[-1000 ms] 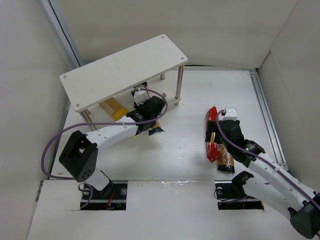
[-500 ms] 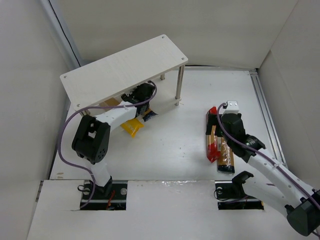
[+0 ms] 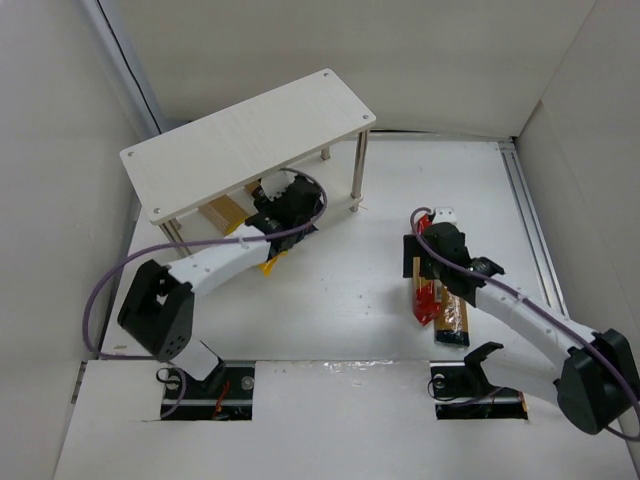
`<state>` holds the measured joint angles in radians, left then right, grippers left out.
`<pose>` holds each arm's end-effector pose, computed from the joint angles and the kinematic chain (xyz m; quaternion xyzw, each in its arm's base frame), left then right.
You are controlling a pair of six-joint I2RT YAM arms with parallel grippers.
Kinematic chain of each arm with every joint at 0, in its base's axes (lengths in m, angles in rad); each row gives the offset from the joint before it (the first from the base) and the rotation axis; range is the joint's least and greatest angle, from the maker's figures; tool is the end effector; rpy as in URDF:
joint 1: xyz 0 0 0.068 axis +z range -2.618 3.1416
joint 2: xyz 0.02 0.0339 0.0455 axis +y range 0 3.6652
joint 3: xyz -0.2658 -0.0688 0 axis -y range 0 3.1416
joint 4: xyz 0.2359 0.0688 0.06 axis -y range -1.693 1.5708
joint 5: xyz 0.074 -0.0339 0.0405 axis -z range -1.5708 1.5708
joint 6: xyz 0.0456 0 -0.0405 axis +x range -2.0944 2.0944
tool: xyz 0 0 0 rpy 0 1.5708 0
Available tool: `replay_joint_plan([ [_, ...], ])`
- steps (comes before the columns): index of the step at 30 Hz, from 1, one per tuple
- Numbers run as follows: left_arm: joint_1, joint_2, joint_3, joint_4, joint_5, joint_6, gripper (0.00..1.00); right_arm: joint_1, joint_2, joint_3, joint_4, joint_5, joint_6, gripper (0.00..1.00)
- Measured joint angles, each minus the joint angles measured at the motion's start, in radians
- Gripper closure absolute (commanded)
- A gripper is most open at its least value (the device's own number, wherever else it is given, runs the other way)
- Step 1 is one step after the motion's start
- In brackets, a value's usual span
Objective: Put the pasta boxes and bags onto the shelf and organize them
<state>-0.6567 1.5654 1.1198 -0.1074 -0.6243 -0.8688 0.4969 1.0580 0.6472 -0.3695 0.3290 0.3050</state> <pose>0.2949 -0.1936 0.2735 -0.2368 0.8106 -0.1265 0.5205 0.1943 0.0886 0.2235 -0.0245 0.9123 0.0091 0.4087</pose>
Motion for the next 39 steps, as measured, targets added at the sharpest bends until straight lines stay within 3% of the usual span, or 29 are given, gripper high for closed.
replay_joint_plan([
  [7,-0.283,-0.182,-0.101,0.039,0.053,0.153,0.26,-0.008,0.123,0.0,-0.048,0.022,0.078,0.0],
  [10,-0.355,-0.225,-0.134,0.027,0.059,0.175,0.26,-0.011,0.164,0.0,-0.043,0.019,0.089,0.03],
  [13,-0.356,-0.284,-0.172,-0.001,0.063,0.176,0.28,-0.011,0.197,0.0,-0.042,0.014,0.091,0.05],
  [19,-0.356,-0.507,-0.266,-0.042,0.055,0.165,0.27,-0.012,0.221,0.0,-0.018,-0.028,0.079,0.27],
  [27,-0.356,-0.67,-0.322,-0.067,0.038,0.144,0.25,-0.012,0.311,0.023,-0.002,-0.04,0.1,0.28],
  [28,-0.356,-0.677,-0.324,-0.076,0.034,0.138,0.25,-0.012,0.32,0.031,-0.006,-0.037,0.104,0.44],
  [31,-0.356,-0.683,-0.326,-0.108,0.016,0.118,0.25,-0.012,0.352,0.061,-0.027,-0.021,0.112,0.74],
  [32,-0.356,-0.683,-0.326,-0.122,0.011,0.111,0.25,-0.011,0.356,0.073,-0.034,-0.015,0.111,0.97],
  [39,-0.356,-0.683,-0.326,-0.193,0.009,0.104,0.25,-0.01,0.329,0.09,-0.027,-0.04,0.055,1.0],
])
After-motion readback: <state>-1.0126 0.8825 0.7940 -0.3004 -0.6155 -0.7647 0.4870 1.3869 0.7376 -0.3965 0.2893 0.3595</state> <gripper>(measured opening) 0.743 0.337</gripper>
